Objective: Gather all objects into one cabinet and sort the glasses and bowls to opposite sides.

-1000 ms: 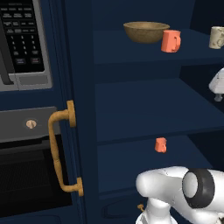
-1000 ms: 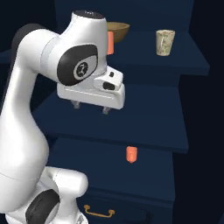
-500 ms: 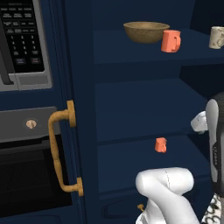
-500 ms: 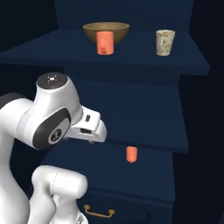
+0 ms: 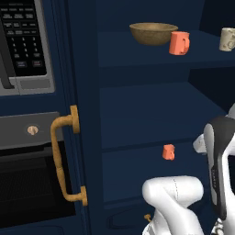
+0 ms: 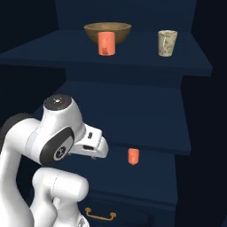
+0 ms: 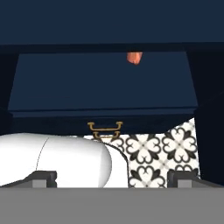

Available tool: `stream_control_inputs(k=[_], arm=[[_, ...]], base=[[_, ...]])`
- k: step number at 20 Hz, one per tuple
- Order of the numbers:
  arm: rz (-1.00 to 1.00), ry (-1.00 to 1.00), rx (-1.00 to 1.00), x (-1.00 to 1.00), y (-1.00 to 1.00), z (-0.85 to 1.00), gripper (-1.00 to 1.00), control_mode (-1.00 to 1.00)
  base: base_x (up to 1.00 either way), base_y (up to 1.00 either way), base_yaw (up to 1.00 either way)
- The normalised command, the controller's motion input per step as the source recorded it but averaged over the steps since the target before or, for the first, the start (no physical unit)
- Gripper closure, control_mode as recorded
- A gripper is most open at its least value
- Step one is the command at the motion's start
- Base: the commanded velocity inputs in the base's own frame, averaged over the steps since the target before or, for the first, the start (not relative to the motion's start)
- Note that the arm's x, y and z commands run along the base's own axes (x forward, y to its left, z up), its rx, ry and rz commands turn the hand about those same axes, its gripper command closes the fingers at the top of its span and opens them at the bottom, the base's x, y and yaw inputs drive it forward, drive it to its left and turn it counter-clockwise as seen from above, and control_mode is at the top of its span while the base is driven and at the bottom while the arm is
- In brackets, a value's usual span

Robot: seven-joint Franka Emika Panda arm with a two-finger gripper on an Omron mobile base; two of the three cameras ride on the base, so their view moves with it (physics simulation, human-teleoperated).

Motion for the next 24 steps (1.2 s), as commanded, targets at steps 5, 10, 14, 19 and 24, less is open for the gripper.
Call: stream_control_inputs(k=[5, 10, 14, 19, 24], arm=[[0.00, 0.05, 0.00, 0.00, -0.03, -0.56, -1.00, -1.00], [0.00, -0.06, 0.00, 0.00, -0.08, -0.59, -1.00, -1.00], [0.00, -0.10, 0.00, 0.03, -0.08, -0.57, -1.00, -1.00], [0.00, -0.06, 0.00, 0.13, -0.28, -0.25, -1.00, -1.00], [0.09, -0.05, -0.02, 0.06, -0.73, -0.16, -1.00, -1.00]], base=[[0.00, 0.00, 0.00], [0.00, 0.00, 0.00], [0.00, 0.00, 0.00], [0.00, 0.00, 0.00], [0.00, 0.00, 0.00]])
